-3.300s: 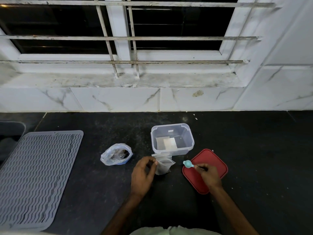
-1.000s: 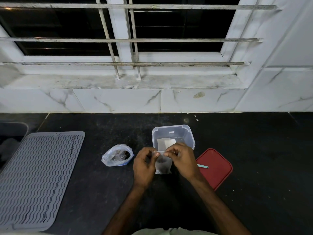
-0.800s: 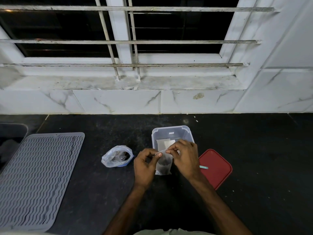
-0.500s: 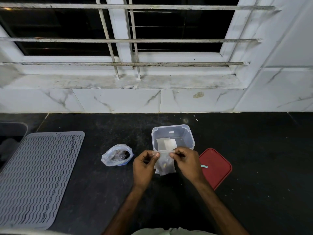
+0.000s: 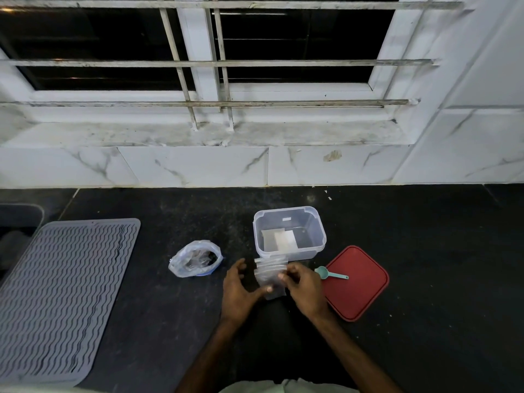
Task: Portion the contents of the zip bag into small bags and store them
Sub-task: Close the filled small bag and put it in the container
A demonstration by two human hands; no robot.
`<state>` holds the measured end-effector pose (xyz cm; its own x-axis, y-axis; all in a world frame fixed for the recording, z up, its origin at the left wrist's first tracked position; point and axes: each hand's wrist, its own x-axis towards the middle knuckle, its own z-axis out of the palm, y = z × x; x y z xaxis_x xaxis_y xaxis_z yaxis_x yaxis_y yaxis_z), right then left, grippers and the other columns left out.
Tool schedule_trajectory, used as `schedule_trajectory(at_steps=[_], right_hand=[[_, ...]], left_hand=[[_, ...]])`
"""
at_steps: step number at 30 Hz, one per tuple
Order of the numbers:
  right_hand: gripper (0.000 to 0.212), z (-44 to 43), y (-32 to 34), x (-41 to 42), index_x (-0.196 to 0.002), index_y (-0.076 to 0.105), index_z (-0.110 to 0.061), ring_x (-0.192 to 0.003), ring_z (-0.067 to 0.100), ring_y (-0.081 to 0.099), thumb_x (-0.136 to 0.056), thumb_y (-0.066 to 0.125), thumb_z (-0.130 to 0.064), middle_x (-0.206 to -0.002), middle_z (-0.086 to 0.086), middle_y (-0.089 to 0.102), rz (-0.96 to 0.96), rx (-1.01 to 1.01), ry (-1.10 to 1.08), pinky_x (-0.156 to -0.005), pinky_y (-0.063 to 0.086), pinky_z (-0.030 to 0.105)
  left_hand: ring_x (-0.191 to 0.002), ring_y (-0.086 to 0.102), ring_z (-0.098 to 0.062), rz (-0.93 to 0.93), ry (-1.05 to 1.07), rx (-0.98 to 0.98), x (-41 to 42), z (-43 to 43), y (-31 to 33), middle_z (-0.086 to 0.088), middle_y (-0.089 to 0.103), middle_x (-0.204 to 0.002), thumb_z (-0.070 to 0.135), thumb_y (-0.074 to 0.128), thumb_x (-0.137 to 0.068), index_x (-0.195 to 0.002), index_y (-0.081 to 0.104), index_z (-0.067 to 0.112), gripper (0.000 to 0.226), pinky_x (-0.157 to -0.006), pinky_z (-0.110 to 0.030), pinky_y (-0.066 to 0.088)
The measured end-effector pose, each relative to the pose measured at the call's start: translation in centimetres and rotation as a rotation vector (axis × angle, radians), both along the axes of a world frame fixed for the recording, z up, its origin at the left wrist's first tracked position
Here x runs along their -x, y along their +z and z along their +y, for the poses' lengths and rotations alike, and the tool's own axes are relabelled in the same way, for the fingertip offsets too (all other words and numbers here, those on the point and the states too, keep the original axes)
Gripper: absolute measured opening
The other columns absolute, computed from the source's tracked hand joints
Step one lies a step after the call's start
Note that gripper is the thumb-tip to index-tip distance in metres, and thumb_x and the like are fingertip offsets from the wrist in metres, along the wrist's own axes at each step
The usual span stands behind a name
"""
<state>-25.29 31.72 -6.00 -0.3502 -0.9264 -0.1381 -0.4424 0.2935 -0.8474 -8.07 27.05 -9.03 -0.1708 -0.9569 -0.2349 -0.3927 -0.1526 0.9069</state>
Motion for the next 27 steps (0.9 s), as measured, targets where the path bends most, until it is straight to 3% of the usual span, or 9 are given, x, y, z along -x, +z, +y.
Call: schedule_trajectory(at_steps=[2, 6, 8, 11, 15, 18, 23, 27], right_hand=[[0.027, 0.2, -0.4, -0.2, -0.099, 0.063, -0.028, -0.089, 0.001, 0.064, -0.078, 0.079, -0.02, -0.098, -0.012, 0.066, -0.073, 0.034, -0.062, -0.078, 0.053, 0.019], [0.051, 0.6, -1.0, -0.2, -0.113, 0.054, -0.025, -0.101, 0.005, 0.057, -0.071, 0.084, -0.025, -0.11, -0.009, 0.055, -0.037, 0.046, -0.1, -0.086, 0.052, 0.024], [0.045, 0.8, -0.3, 0.1, -0.113, 0.054, -0.026, -0.102, 0.006, 0.056, -0.077, 0.08, -0.024, -0.111, -0.009, 0.053, 0.021, 0.103, -0.135, -0.088, 0.051, 0.025], [0.02, 0.3, 2.2, 0.7, -0.106, 0.058, -0.024, -0.099, 0.007, 0.059, -0.09, 0.069, -0.024, -0.108, -0.011, 0.056, 0.083, 0.288, -0.174, -0.084, 0.05, 0.024], [0.009, -3.3, 4.6, 2.2, -0.103, 0.064, -0.015, -0.091, 0.01, 0.062, -0.093, 0.064, -0.016, -0.103, -0.005, 0.064, 0.143, 0.39, -0.162, -0.081, 0.051, 0.027], [0.014, -7.2, 3.8, 3.2, -0.104, 0.068, -0.01, -0.098, 0.018, 0.065, -0.09, 0.068, -0.012, -0.106, 0.002, 0.069, 0.256, 0.207, -0.081, -0.087, 0.05, 0.026], [0.041, -11.5, 1.4, 4.2, -0.129, 0.059, -0.011, -0.117, 0.025, 0.058, -0.09, 0.067, -0.021, -0.129, 0.007, 0.061, 0.4, -0.208, 0.154, -0.102, 0.046, 0.036], [0.062, -13.1, 1.2, 4.5, -0.145, 0.042, -0.027, -0.123, 0.024, 0.054, -0.089, 0.068, -0.02, -0.14, 0.004, 0.055, 0.488, -0.335, 0.387, -0.107, 0.044, 0.036]], left_hand=[[-0.12, 0.046, -0.009, -0.074, -0.087, -0.016, 0.2, -0.3, 0.0, 0.01, 0.048, -0.131, 0.038, 0.093, -0.05, -0.142, 0.043, 0.022, 0.105, -0.105, -0.03, 0.042], [-0.115, 0.049, -0.01, -0.166, -0.166, 0.008, 0.9, -0.6, -0.3, 0.014, 0.052, -0.12, 0.038, 0.089, -0.059, -0.122, 0.054, 0.036, 0.072, -0.099, -0.029, 0.045], [-0.112, 0.055, -0.01, -0.145, -0.151, 0.002, 1.0, -0.7, -0.8, 0.013, 0.056, -0.117, 0.039, 0.086, -0.063, -0.115, 0.054, 0.042, 0.061, -0.096, -0.034, 0.05], [-0.112, 0.057, -0.007, -0.103, -0.146, -0.024, 0.9, -0.6, -1.3, 0.013, 0.059, -0.119, 0.04, 0.085, -0.064, -0.117, 0.053, 0.042, 0.062, -0.094, -0.031, 0.053], [-0.11, 0.06, 0.0, -0.076, -0.197, -0.065, 0.5, -0.7, -1.0, 0.015, 0.06, -0.124, 0.041, 0.09, -0.051, -0.131, 0.049, 0.034, 0.09, -0.092, -0.024, 0.053], [-0.111, 0.058, -0.001, -0.107, -0.207, -0.069, 0.9, -1.1, -1.0, 0.013, 0.059, -0.126, 0.042, 0.089, -0.045, -0.134, 0.048, 0.033, 0.098, -0.094, -0.026, 0.053], [-0.109, 0.057, -0.007, -0.175, -0.2, -0.029, 1.8, -1.3, -1.0, 0.013, 0.058, -0.118, 0.049, 0.081, -0.054, -0.124, 0.055, 0.032, 0.077, -0.093, -0.036, 0.053], [-0.109, 0.057, -0.004, -0.139, -0.191, -0.008, 1.6, -1.1, -1.2, 0.015, 0.057, -0.118, 0.043, 0.084, -0.056, -0.125, 0.053, 0.031, 0.077, -0.09, -0.025, 0.052]])
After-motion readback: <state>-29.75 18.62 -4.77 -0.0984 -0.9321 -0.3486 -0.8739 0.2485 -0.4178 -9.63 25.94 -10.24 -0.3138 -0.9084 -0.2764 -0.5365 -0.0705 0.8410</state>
